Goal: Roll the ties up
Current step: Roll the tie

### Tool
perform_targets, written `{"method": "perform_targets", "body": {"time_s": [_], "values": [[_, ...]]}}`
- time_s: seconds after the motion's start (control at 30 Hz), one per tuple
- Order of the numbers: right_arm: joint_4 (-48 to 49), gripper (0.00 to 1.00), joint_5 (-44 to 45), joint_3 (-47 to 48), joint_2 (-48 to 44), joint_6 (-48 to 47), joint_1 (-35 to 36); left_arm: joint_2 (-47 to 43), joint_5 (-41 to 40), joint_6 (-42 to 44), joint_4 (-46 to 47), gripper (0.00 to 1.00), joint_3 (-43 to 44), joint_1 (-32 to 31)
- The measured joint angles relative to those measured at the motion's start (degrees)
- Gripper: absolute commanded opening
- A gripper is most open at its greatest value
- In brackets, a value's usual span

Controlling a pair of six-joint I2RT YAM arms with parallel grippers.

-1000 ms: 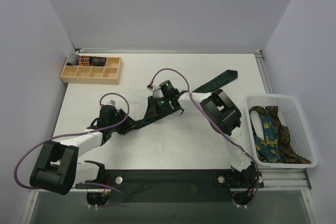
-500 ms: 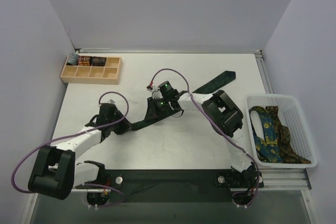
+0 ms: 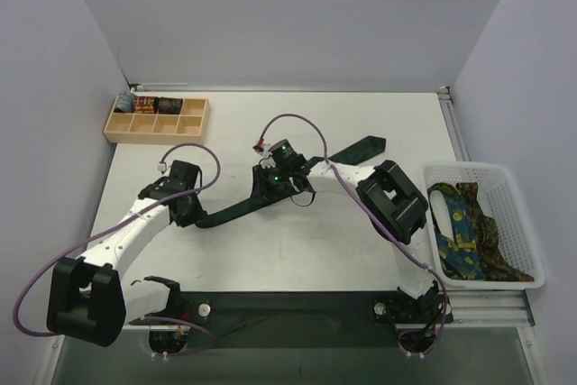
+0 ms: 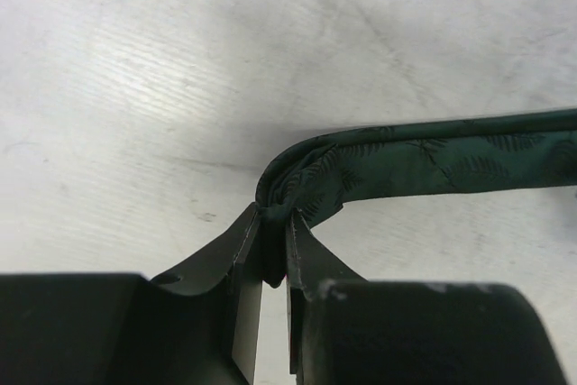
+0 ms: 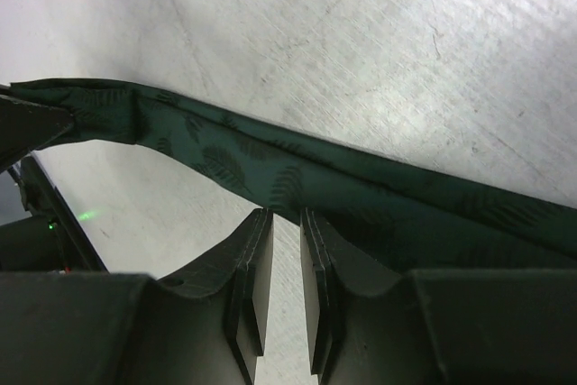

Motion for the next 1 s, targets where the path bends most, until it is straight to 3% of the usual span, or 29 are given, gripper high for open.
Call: {"method": "perform_targets", "body": {"time_s": [0.37,1.0], "values": [[-0.85,0.20,4.17,-4.35,-3.15,1.20,-0.31,11.06,-10.60,5.95,-8.07,0.00,7.80,-4.44],[2.86,0.18,9.03,-9.99,-5.27,4.72,-2.12,25.57,-21.70,5.92,-16.09,0.00,19.71,-16.06]]}}
